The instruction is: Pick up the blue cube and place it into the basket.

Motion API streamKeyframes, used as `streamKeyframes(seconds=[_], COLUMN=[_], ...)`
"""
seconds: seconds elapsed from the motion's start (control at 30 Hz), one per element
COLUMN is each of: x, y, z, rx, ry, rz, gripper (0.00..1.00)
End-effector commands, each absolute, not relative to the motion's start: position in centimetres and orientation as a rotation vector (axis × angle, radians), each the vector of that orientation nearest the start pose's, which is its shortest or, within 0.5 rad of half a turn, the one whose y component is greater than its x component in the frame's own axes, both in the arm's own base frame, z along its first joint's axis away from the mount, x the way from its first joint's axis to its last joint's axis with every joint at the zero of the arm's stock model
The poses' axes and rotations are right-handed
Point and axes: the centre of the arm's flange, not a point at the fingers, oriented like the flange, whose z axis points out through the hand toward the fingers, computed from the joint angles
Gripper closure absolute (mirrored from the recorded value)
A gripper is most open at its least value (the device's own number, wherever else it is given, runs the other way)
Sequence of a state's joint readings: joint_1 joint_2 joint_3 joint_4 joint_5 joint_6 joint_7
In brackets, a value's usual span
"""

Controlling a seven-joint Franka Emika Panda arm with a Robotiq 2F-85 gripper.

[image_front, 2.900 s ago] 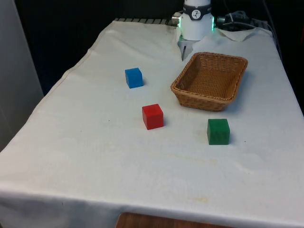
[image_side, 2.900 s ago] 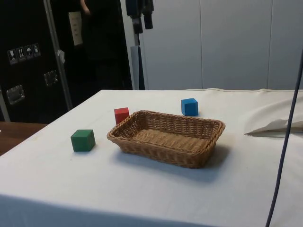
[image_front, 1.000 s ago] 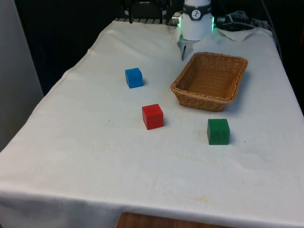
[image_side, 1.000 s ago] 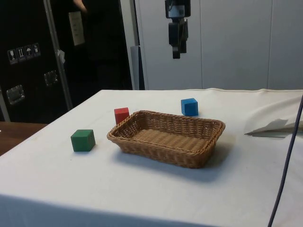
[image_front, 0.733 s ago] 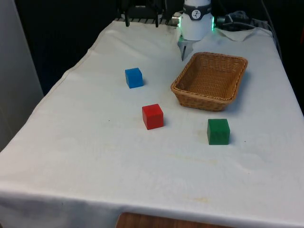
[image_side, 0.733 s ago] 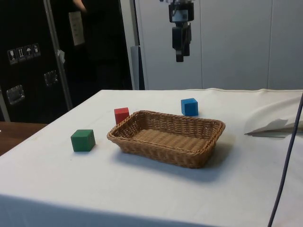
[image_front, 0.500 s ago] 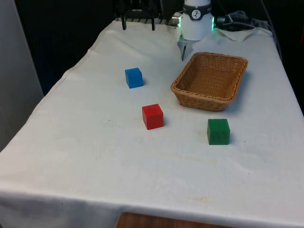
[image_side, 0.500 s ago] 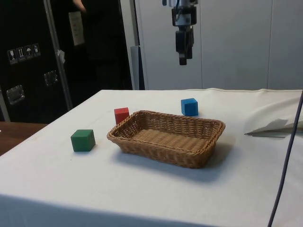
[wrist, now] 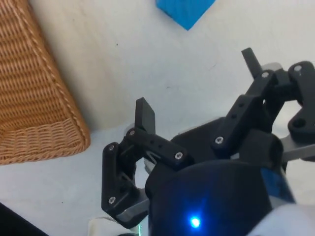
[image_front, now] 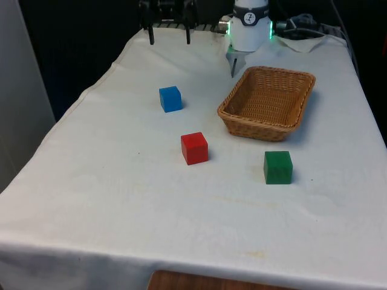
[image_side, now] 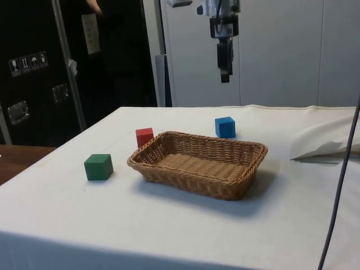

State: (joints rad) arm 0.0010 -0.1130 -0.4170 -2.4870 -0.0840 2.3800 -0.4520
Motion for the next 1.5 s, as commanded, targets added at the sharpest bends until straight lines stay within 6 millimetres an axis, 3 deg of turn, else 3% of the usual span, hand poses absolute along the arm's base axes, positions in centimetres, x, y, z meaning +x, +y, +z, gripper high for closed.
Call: streamKeyframes(seconds=[0.0, 0.57, 1.47], x=[42.1, 41.9, 41.2], y=[-18.7, -19.7, -19.8], z=[32.4, 30.8, 25.8], rx=[-3.147, -3.156, -3.126], ry=[-0.179, -0.320, -0.512], rz=[0.001, -0.104, -0.191], gripper=[0.00, 0.00, 0.00])
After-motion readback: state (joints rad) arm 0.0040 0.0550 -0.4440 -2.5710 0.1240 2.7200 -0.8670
